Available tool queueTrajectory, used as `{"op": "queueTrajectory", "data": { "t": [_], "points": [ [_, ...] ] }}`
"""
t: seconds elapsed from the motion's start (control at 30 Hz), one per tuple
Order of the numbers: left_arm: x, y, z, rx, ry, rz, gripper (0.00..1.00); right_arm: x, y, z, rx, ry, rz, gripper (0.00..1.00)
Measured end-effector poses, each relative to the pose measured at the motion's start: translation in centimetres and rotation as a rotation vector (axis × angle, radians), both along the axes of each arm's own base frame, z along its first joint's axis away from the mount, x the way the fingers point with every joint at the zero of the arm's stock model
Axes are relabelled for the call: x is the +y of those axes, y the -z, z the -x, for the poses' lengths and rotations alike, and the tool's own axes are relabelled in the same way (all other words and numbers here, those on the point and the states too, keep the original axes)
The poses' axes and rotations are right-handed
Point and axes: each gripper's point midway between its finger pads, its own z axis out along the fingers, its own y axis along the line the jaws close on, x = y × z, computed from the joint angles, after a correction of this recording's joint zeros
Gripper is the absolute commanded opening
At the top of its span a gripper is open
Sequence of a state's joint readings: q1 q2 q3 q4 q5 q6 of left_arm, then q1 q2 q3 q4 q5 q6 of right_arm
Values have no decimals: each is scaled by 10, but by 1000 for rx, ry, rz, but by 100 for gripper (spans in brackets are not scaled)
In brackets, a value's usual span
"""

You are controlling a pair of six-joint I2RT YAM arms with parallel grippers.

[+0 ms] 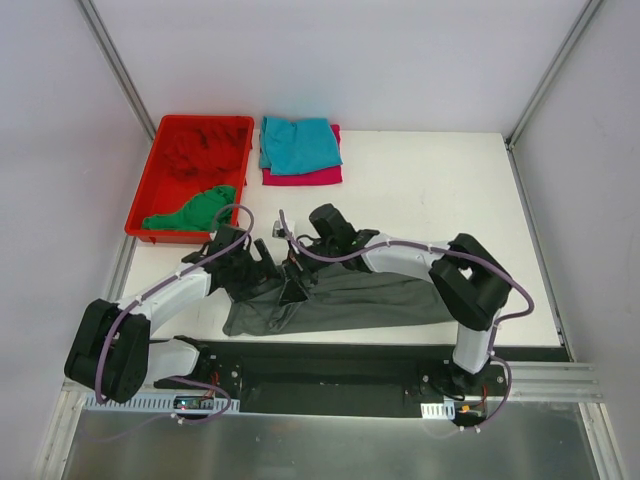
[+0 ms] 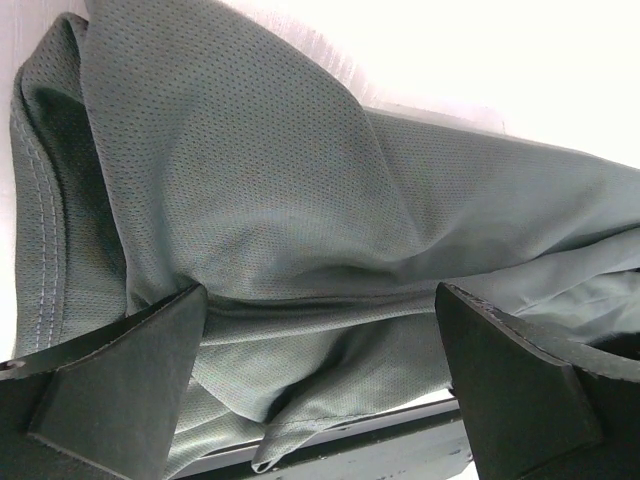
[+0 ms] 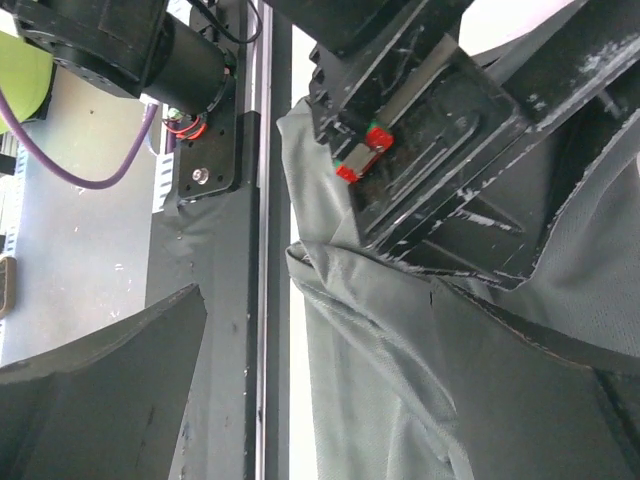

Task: Fold and stack the t-shirts
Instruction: Fold the other side of the tshirt into a rectangle, then rotate the tshirt 90 degrees

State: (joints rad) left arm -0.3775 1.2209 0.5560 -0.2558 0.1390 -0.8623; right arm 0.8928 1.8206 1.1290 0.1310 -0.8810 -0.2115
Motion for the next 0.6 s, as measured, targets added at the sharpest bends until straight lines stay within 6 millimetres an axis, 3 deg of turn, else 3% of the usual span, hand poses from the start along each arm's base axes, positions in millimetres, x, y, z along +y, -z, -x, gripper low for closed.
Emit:
{"op": "queueTrajectory", "data": {
  "t": [0.17, 0.33, 0.5, 0.6],
  "points": [
    [0, -1, 0, -3, 6, 17, 99, 6, 17, 2, 17, -14, 28, 96],
    [4, -1, -1, -7, -6, 31, 99, -1, 33, 13, 39, -30, 65, 96],
    [5, -1, -1, -1, -14, 49, 99, -35, 67, 42, 84, -38, 159, 96],
    [6, -2, -2, -1, -15, 54, 99, -49, 67, 47, 46, -12, 179, 96]
  ]
}}
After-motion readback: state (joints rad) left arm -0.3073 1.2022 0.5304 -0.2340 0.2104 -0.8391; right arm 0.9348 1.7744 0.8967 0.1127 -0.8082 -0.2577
